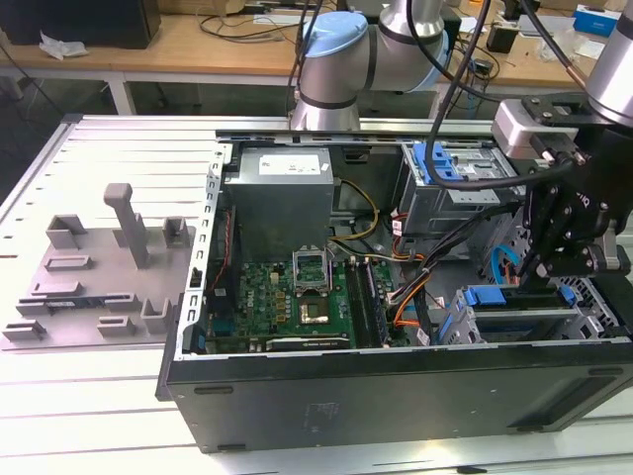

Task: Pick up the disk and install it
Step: 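Insert the second disk wire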

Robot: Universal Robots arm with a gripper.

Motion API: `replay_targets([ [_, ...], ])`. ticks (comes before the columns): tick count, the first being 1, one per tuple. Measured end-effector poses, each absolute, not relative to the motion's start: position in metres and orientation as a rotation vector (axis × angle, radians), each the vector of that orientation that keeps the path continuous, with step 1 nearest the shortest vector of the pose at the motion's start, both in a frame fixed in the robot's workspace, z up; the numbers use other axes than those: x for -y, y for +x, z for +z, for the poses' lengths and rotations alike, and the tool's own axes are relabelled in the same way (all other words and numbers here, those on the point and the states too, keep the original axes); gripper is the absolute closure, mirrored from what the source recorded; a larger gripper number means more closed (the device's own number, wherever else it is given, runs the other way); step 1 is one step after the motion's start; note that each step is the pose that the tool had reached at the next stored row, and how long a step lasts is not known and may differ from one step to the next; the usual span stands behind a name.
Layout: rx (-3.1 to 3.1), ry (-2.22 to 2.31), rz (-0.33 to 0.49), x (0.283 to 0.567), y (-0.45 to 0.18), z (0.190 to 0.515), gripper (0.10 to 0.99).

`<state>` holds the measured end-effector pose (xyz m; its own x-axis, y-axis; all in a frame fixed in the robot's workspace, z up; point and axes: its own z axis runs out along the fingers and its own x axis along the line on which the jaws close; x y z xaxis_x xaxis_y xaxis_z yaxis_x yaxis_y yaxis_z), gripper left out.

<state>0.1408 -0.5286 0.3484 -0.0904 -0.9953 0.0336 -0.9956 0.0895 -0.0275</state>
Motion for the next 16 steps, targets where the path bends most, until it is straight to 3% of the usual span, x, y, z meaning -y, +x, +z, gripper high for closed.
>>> replay_targets([
  [14,2.285,2.145,0.067,0.529,0.141,0.338,0.925],
  [16,2.285,2.145,0.066,0.529,0.141,0.342,0.851],
])
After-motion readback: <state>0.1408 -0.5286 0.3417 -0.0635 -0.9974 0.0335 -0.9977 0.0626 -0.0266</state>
